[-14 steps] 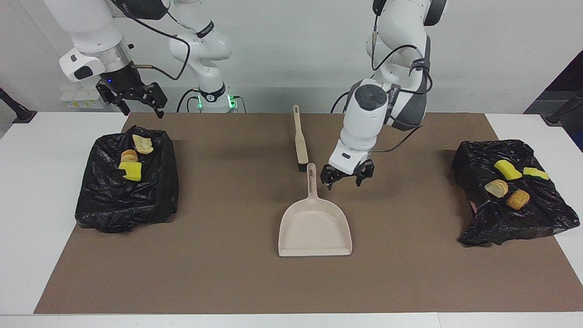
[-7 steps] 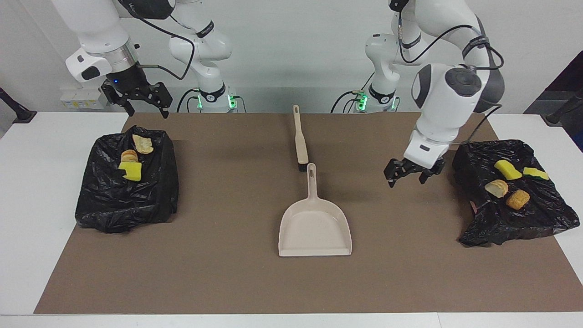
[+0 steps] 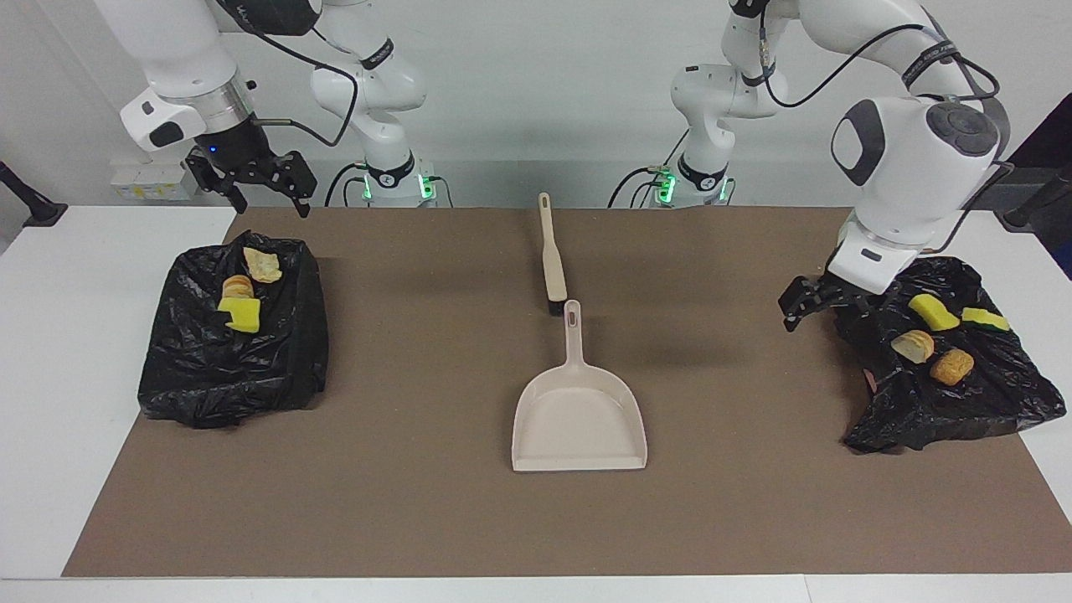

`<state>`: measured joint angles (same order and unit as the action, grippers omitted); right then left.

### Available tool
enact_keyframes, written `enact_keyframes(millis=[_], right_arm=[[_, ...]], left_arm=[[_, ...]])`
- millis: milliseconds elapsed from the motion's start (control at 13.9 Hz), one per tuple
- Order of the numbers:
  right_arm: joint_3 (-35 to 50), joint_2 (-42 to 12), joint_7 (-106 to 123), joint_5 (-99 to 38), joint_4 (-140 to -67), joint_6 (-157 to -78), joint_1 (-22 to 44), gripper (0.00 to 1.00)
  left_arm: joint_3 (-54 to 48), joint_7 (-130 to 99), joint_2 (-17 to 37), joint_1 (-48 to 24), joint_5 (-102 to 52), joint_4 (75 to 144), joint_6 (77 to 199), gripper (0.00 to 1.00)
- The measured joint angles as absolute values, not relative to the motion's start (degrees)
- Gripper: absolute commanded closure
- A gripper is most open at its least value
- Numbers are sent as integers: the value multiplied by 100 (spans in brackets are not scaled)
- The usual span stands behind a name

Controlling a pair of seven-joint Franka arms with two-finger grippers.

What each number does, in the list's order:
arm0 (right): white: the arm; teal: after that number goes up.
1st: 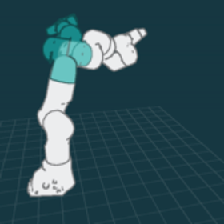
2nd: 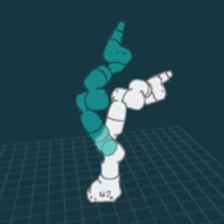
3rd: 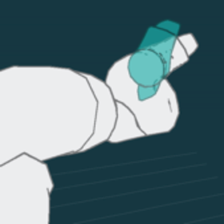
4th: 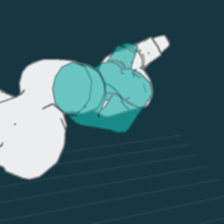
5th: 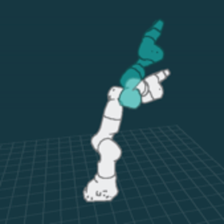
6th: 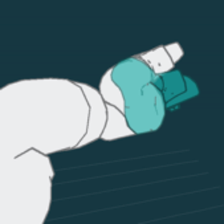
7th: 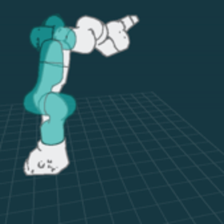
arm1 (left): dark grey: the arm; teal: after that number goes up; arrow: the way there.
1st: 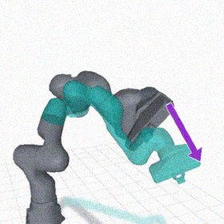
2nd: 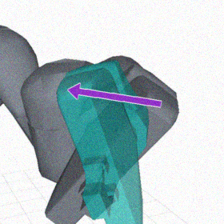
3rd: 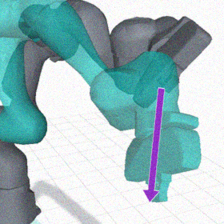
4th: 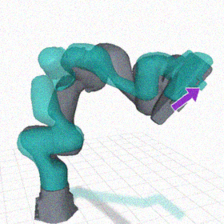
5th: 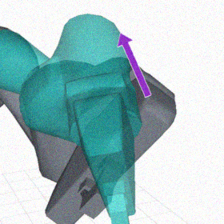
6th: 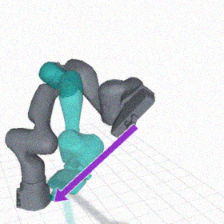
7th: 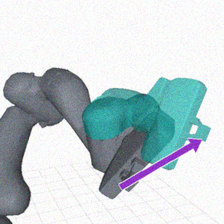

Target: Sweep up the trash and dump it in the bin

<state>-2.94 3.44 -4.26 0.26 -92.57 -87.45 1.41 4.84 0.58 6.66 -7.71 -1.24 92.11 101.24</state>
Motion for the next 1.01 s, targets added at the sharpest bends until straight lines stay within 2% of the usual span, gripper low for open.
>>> enact_keyframes(millis=[433,1011], right_arm=[[-294,344,-426,26,-9257,-8745,141,0],[-294,402,-424,26,-9205,-8745,155,0]], left_arm=[[496,355,-75,-771,-66,9167,9104,0],[483,384,-163,-771,-64,9065,8705,0]])
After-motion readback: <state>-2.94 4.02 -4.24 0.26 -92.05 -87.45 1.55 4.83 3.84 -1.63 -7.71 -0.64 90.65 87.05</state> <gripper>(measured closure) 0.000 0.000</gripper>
